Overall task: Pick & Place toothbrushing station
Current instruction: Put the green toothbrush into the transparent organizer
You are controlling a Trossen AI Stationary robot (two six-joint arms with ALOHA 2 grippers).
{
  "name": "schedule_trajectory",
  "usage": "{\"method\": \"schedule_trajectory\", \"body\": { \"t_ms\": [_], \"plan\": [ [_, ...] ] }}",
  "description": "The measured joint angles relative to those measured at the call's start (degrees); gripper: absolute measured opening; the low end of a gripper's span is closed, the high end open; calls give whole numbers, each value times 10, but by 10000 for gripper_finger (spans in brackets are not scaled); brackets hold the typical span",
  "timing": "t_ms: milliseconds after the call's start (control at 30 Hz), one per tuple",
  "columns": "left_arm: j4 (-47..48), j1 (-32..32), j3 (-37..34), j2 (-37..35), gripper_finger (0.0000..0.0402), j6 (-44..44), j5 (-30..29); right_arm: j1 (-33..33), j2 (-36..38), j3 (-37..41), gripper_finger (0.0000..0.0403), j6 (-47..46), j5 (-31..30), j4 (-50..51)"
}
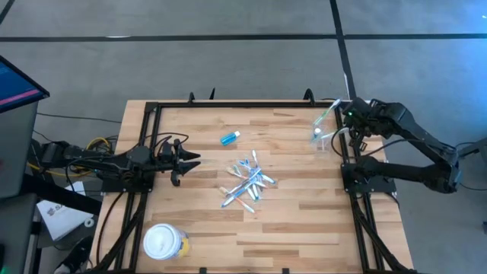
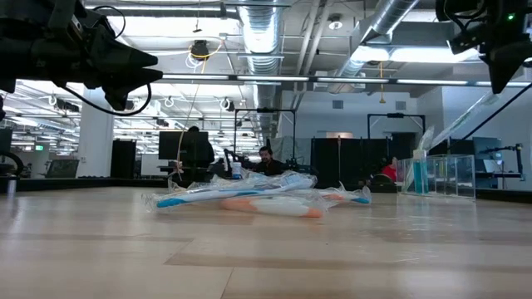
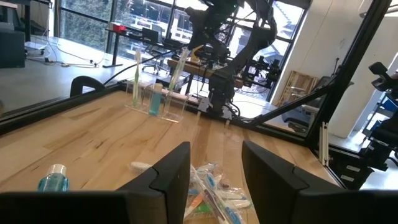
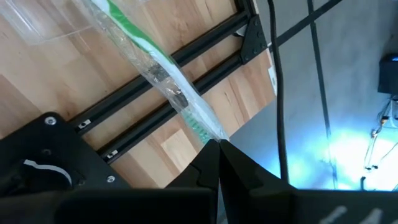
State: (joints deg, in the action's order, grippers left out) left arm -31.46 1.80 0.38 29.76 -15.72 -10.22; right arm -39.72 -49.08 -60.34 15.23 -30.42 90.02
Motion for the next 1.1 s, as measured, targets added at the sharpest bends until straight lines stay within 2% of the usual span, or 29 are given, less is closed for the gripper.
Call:
{"method": "schedule_trajectory", "body": {
  "t_ms": [400,700,833,1100],
  "plan": [
    [0,0,0,0,140,0,0,-17,-1,0,0,40,5,0],
    [0,0,0,0,140,0,0,-16,-39,1,0,49,0,0],
    [0,0,0,0,140,0,0,2,-58,0,0,46,-24,1],
    [0,0,0,0,140,0,0,54,-90,0,0,30,-26,0]
  ]
}}
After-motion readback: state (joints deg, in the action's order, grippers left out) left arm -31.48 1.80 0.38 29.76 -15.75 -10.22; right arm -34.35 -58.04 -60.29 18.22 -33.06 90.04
